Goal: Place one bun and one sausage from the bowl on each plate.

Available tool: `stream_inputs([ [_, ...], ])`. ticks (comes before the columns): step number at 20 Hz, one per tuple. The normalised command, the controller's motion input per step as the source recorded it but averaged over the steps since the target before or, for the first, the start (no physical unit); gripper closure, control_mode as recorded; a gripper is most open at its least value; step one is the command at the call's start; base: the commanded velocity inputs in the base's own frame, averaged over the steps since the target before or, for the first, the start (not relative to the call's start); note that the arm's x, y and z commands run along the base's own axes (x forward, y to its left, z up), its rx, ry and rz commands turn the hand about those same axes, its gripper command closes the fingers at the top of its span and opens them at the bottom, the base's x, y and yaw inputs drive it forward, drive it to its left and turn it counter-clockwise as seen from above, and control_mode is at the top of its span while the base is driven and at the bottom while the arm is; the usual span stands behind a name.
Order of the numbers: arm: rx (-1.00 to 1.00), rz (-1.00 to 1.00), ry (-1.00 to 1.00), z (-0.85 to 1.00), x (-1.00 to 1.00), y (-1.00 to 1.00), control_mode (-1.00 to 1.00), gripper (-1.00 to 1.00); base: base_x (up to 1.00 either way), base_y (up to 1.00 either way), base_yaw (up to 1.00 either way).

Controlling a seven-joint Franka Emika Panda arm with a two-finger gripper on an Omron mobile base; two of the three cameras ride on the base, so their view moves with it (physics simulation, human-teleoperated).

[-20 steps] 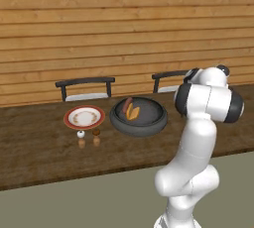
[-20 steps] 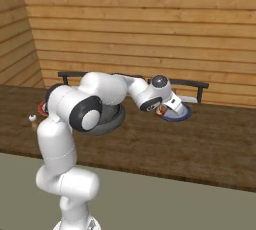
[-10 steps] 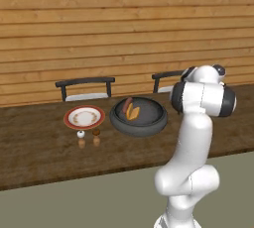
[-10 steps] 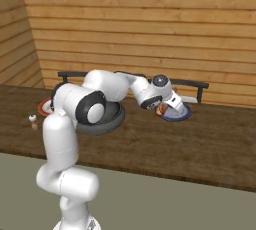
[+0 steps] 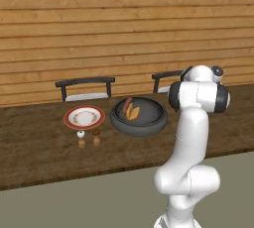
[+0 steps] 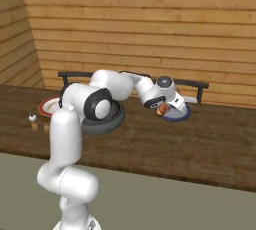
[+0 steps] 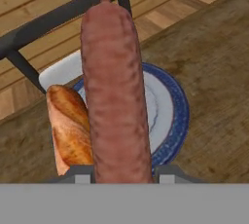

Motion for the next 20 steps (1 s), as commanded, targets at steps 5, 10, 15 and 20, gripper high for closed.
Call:
stream_inputs([
  [5,0.0,0.02,0.0,-0.28,0.0,-0.03,-1.0,1.0,0.0,0.0,0.0],
  [10,0.0,0.01,0.0,-0.12,0.0,0.0,-1.0,-1.0,0.0,0.0,0.0],
  [15,0.0,0.0,0.0,0.0,0.0,0.0,-1.0,-1.0,0.0,0.0,0.0],
  [20,0.0,0.0,-0.02,0.11,0.0,-0.06,-1.0,-1.0,0.0,0.0,0.0],
])
